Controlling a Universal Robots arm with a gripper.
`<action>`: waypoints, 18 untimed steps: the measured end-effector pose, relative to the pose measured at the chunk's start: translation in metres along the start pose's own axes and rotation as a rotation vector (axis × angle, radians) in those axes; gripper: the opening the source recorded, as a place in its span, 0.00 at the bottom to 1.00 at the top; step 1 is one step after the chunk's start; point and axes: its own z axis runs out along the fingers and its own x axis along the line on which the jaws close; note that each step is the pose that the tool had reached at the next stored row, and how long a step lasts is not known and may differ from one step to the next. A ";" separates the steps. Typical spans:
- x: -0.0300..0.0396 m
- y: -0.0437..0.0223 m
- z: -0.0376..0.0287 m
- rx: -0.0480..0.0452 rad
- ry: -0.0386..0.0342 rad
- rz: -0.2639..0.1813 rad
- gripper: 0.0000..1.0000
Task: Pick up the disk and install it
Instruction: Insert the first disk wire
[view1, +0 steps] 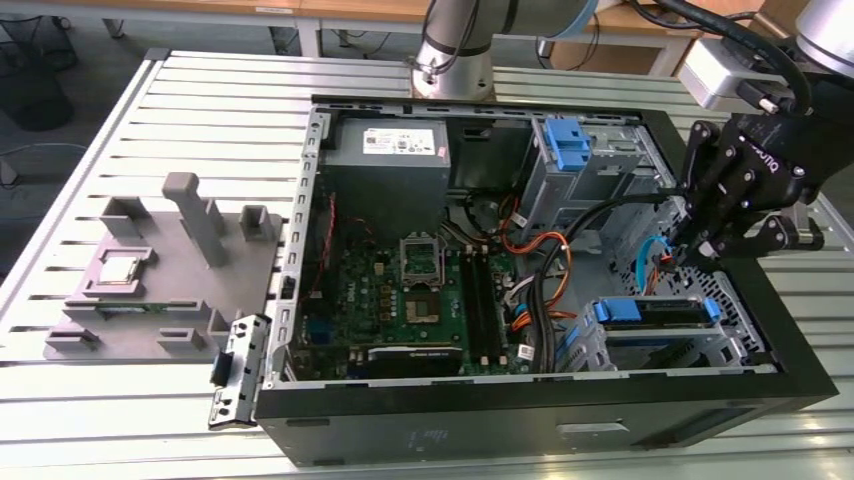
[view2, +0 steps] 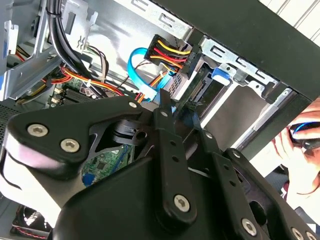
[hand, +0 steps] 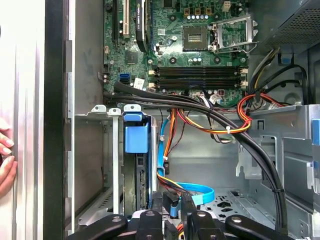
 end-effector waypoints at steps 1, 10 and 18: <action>0.0000 0.0000 0.0006 0.0000 -0.0002 0.000 0.29; 0.0006 -0.0002 0.0066 -0.0031 -0.0019 0.069 0.29; 0.0006 -0.0003 0.0067 -0.0032 -0.0020 0.069 0.29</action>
